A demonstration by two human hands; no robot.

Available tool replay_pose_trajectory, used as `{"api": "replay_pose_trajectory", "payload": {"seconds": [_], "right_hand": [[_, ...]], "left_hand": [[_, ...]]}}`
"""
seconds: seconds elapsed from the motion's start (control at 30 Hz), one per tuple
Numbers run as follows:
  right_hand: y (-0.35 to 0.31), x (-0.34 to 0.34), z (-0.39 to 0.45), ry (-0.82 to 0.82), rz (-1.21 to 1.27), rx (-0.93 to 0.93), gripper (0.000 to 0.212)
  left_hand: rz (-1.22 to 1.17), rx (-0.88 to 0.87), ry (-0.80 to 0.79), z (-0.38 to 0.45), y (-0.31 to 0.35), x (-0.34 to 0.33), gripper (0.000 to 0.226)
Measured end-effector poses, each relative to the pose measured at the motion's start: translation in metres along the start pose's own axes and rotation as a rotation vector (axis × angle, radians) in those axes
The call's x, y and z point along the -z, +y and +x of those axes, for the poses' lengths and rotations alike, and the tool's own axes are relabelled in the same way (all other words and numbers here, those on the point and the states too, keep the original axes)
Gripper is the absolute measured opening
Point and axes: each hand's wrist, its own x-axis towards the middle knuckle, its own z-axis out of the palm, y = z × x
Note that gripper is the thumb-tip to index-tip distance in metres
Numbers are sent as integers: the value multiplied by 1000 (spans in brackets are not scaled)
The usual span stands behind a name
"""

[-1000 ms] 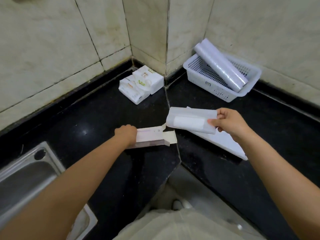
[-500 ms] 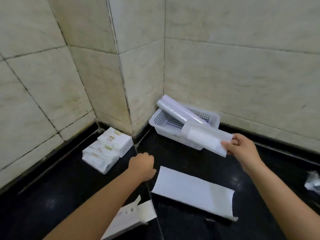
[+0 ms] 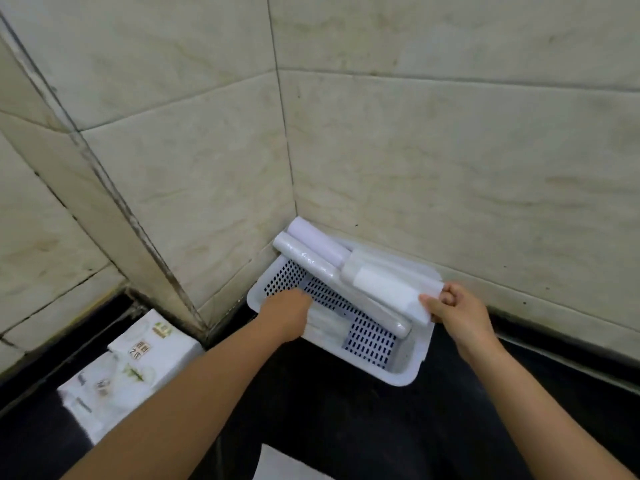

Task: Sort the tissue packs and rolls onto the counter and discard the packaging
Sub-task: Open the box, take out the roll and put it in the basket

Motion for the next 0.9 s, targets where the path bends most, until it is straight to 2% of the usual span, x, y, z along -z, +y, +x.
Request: {"api": "replay_pose_trajectory", "payload": {"seconds": [0.17,0.37,0.47,0.6,0.7,0.9], "right_hand": [[26,-2,24,-44,40,1,26],[42,1,29,-40,125,-25,24],[43,0,28,-45,143,-29,18],[45,0,28,-48,95,-11,25],[42,-1,24,-36,65,0,27],[30,-3,17,-62,39,16,25]], "left_hand": [[-28,-52,-205,55,10,-6,44],[-4,-113,-341,87,16,-19,46],[16,-104,-426,87,14,-22,53],[-45,-74,-572,83,4,-10,75],[98,-149,-741,78,-2,2,84],[130,-155,-776,64,-2,13,81]]}}
